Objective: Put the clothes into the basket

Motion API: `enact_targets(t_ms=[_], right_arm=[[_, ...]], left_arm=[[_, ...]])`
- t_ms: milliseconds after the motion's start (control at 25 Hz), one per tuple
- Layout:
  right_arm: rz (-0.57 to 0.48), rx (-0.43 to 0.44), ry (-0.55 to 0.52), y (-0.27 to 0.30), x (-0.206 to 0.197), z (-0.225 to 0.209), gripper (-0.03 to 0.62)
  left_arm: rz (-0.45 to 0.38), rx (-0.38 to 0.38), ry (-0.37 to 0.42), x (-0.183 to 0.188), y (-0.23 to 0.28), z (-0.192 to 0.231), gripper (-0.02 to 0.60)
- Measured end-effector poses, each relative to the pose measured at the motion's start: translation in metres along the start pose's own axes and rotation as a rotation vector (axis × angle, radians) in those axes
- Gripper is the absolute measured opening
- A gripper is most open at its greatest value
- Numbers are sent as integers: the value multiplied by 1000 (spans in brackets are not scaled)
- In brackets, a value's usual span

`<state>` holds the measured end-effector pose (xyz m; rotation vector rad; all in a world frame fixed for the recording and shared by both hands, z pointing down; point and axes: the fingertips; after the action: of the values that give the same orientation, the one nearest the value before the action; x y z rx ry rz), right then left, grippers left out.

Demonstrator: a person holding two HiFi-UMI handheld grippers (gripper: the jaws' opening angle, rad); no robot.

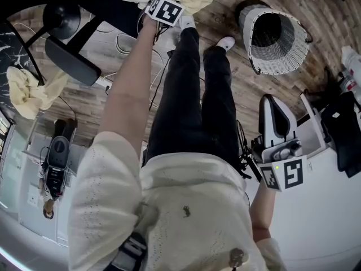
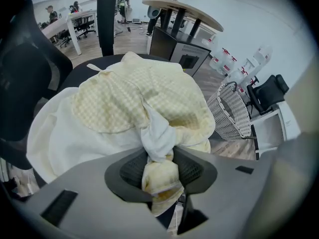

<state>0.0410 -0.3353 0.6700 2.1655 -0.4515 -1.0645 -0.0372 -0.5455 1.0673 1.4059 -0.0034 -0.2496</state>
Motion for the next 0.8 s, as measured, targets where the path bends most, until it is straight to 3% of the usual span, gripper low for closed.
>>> enact_targets(t_ms=[280,480,800], right_arm=[[-15,8,-28,1,4,14,8],[-31,8,-38,-14,7,15,8],[-81,19,-75,-38,16,25,8]], left_arm=[[-1,-39,-70,-9,-11,-7,106],[20,-67,-91,-20,-24,-30,100],[-44,-53,-115,-22,-58,-49,100]])
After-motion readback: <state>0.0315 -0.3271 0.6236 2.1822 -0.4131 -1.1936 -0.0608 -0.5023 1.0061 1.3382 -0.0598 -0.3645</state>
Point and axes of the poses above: the fingertips, and each gripper's own axes: y forward along the fingers, z to its left, x out of its top, and after that the axes turned 2 degrees about x, right-handed
